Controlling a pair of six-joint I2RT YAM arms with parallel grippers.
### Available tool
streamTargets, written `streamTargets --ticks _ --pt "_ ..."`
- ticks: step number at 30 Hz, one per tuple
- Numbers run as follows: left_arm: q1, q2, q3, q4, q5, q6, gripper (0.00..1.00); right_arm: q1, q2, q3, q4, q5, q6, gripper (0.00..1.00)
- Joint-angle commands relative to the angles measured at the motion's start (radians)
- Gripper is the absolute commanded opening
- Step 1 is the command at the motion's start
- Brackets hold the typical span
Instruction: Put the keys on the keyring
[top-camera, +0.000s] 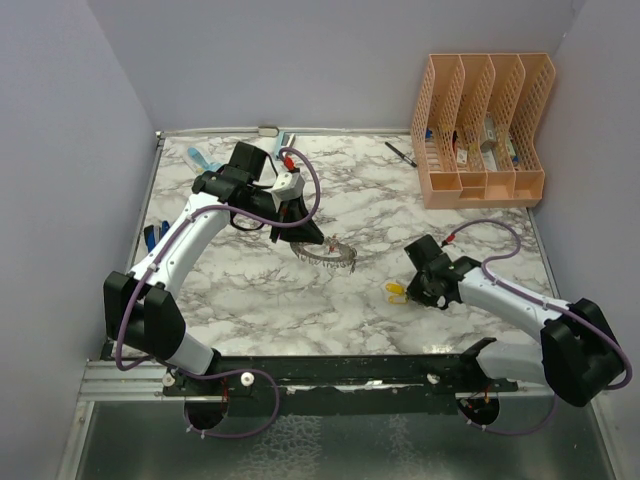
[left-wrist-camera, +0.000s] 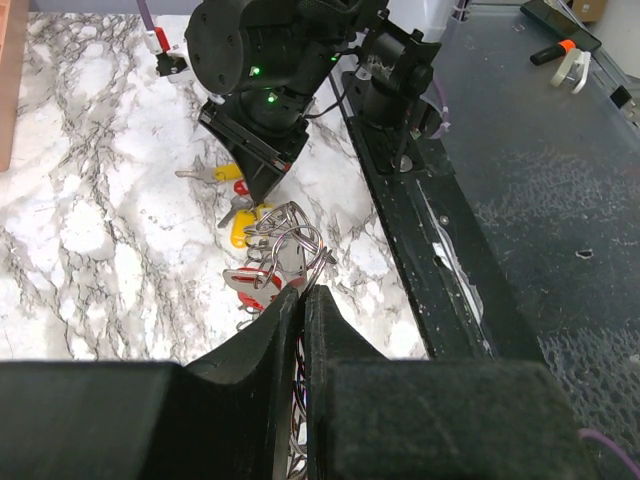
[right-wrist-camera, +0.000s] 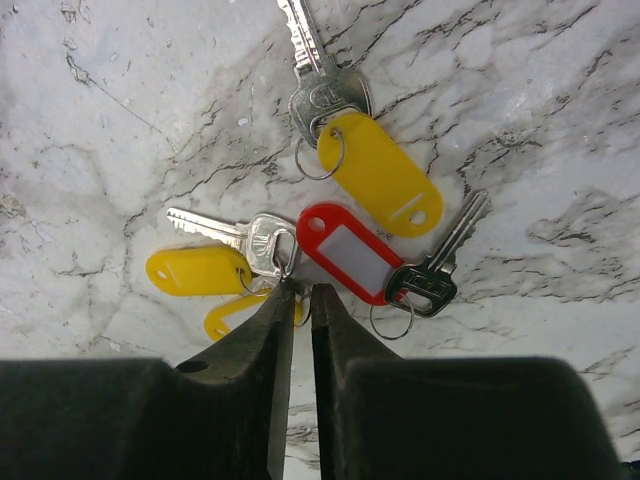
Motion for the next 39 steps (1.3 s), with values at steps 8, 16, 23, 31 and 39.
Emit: streamTargets --ticks 8,16,23,31,39 --pt "0.000 -0.005 0.030 -0.019 0.078 0.029 0.00 -0.005 -0.064 -0.029 0.052 0.047 -0.016 0.02" --pt "0.000 -0.006 0.055 0.021 0.089 -0.064 0.00 -0.006 -0.337 -0.094 0.089 0.035 -0.130 0.01" --pt "-0.001 -0.010 0.045 0.213 0.074 -0.303 0.00 -0.006 -0.546 0.022 0.149 -0.137 -0.422 0.01" --pt "-0.003 -0.057 -0.023 0.508 0.078 -0.606 0.00 -0.005 -0.429 0.291 0.223 -0.455 -0.534 0.01" --pt "-0.006 -0.014 -0.019 0.489 0.245 -0.547 0.00 -0.004 -0.286 0.441 0.337 -0.714 -0.509 0.01"
